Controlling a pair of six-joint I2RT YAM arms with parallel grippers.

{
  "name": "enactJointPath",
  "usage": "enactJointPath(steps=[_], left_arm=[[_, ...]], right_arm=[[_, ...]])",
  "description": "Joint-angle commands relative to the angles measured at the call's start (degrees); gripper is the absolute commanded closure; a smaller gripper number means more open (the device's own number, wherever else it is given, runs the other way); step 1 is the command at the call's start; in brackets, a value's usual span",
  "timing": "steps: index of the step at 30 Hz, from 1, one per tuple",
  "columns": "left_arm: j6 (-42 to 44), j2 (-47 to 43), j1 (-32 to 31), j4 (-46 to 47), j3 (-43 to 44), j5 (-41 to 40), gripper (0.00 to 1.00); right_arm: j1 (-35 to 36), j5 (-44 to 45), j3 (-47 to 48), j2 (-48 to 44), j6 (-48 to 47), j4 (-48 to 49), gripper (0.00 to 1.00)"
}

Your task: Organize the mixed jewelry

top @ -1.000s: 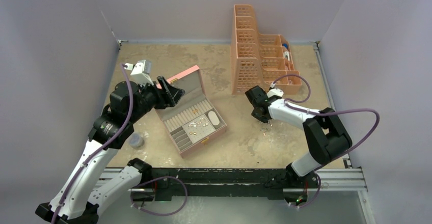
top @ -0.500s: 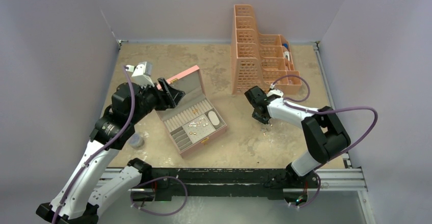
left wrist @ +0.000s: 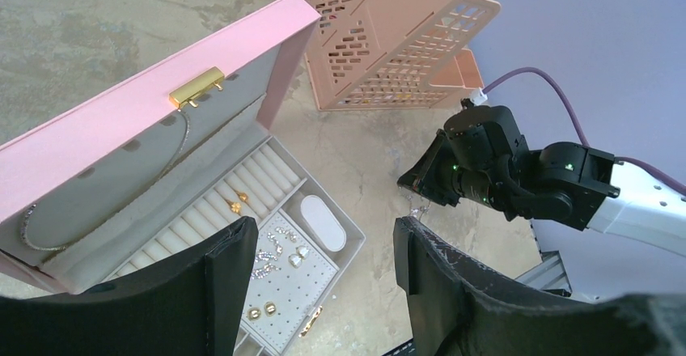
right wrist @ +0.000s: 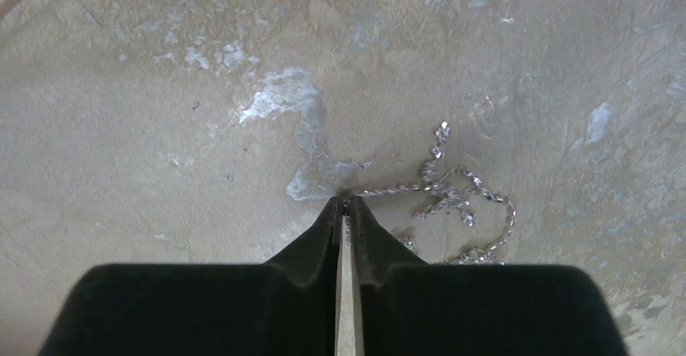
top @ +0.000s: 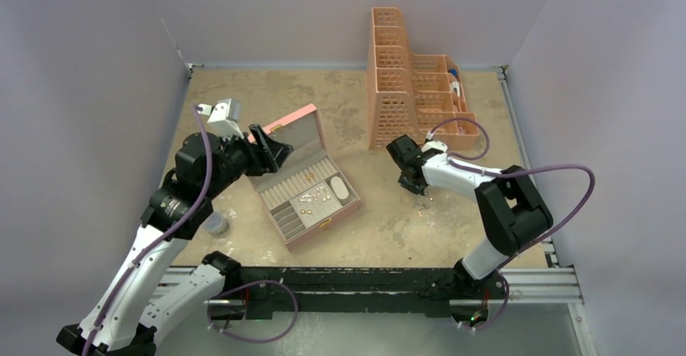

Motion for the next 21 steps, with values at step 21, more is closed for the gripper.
enactJointPath(steps=[21], left_arm=[[-4.71,3.95,0.25,6.96,-1.10,9.89,0.37]], right_arm=[[-0.43,-5.36,-1.63,-14.11,-4.19,6.58,1.00]])
